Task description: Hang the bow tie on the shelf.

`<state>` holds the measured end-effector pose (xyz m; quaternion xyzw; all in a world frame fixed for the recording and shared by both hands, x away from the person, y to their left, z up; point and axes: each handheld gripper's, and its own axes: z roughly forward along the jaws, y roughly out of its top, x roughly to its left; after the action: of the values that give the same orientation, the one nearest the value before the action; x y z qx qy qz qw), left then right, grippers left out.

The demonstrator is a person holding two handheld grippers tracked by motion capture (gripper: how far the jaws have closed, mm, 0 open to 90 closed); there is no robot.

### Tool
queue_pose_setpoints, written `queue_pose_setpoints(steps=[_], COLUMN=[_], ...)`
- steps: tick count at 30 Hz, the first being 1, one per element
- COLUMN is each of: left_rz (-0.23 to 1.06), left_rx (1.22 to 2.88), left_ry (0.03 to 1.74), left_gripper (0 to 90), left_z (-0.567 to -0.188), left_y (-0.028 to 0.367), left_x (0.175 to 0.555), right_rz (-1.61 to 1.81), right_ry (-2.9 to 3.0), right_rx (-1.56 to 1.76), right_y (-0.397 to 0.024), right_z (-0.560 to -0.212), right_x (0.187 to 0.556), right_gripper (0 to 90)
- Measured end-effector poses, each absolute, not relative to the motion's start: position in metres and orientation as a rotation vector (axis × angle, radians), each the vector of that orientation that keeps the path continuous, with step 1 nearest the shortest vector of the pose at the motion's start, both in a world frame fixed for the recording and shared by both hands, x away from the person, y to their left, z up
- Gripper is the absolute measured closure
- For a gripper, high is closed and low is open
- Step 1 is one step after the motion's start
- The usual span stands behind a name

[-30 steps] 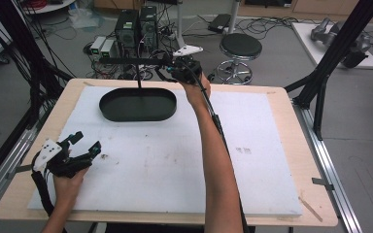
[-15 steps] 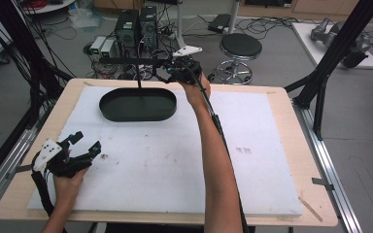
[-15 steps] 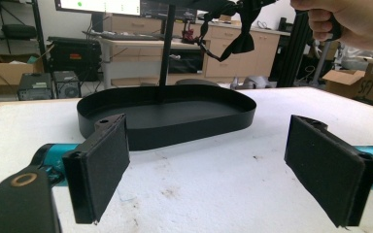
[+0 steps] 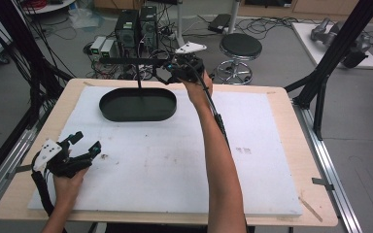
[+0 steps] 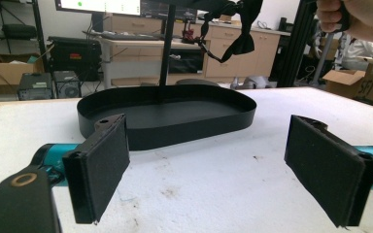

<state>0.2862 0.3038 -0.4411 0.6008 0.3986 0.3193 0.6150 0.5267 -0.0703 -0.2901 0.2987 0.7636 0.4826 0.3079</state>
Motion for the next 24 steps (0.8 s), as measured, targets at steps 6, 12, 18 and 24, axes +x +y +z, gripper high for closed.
queue_pose_setpoints(steps=[6, 12, 18, 24], left_rz=[0.739, 0.737, 0.743, 0.745], left_rx=[1.384, 1.386, 1.388, 1.382], left_ry=[0.917, 0.919, 0.921, 0.924], left_gripper=[16.5, 16.5, 16.6, 16.5], left_z=[-0.441, -0.441, -0.441, -0.441], left_y=[0.304, 0.304, 0.304, 0.304], left_x=[0.286, 0.286, 0.286, 0.287], right_rz=[1.297, 1.321, 1.339, 1.356], right_ry=[1.988, 1.970, 1.944, 1.905], right_rx=[0.787, 0.772, 0.757, 0.756], right_y=[-0.079, -0.092, -0.106, -0.125], right_z=[-0.279, -0.267, -0.255, -0.247], right_x=[0.520, 0.513, 0.503, 0.490], right_gripper=[59.4, 53.7, 45.8, 35.6])
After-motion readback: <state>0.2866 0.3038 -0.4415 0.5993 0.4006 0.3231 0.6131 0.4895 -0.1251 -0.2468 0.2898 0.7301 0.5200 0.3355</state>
